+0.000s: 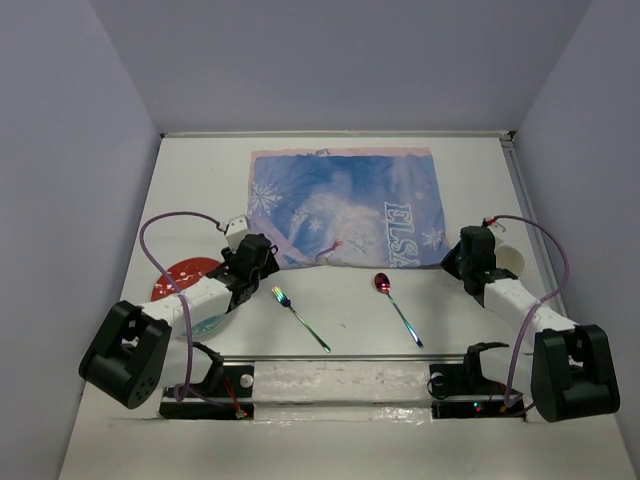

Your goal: Set the dinner table for one person

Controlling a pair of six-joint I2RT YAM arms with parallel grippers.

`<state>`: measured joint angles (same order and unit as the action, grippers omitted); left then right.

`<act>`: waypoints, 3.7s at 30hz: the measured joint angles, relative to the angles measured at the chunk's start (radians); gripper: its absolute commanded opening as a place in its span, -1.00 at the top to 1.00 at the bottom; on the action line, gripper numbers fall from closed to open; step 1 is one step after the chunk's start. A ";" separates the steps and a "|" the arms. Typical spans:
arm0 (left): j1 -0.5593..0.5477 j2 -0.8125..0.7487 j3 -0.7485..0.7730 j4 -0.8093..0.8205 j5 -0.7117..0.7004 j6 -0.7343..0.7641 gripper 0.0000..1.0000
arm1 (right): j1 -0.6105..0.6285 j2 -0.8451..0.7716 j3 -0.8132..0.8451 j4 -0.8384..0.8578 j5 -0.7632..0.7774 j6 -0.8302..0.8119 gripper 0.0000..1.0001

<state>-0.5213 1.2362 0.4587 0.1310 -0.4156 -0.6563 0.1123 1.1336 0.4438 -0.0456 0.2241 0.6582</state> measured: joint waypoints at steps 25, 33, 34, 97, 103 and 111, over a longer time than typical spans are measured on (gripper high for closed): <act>0.005 0.147 0.071 -0.042 -0.044 -0.054 1.00 | 0.000 -0.072 -0.002 -0.008 -0.046 -0.015 1.00; 0.006 0.135 0.071 -0.058 -0.026 -0.056 1.00 | 0.000 -0.126 -0.025 -0.019 -0.050 -0.013 1.00; 0.006 0.122 0.070 -0.066 -0.021 -0.056 1.00 | 0.000 -0.145 -0.029 -0.023 -0.053 -0.011 1.00; -0.027 -0.799 0.315 -0.196 0.064 0.338 -0.98 | 0.983 0.762 0.697 0.445 -0.201 0.266 -0.06; -0.027 -0.872 0.280 -0.193 0.053 0.370 -0.98 | 1.033 0.929 0.774 0.486 -0.215 0.363 -0.04; -0.027 -0.902 0.267 -0.188 0.052 0.386 -0.98 | 1.027 1.099 0.891 0.501 -0.290 0.443 0.09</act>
<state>-0.5484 0.3344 0.7261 -0.0570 -0.3637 -0.2699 1.1393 2.2322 1.3346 0.4557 -0.0658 1.1015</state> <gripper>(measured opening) 0.989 0.491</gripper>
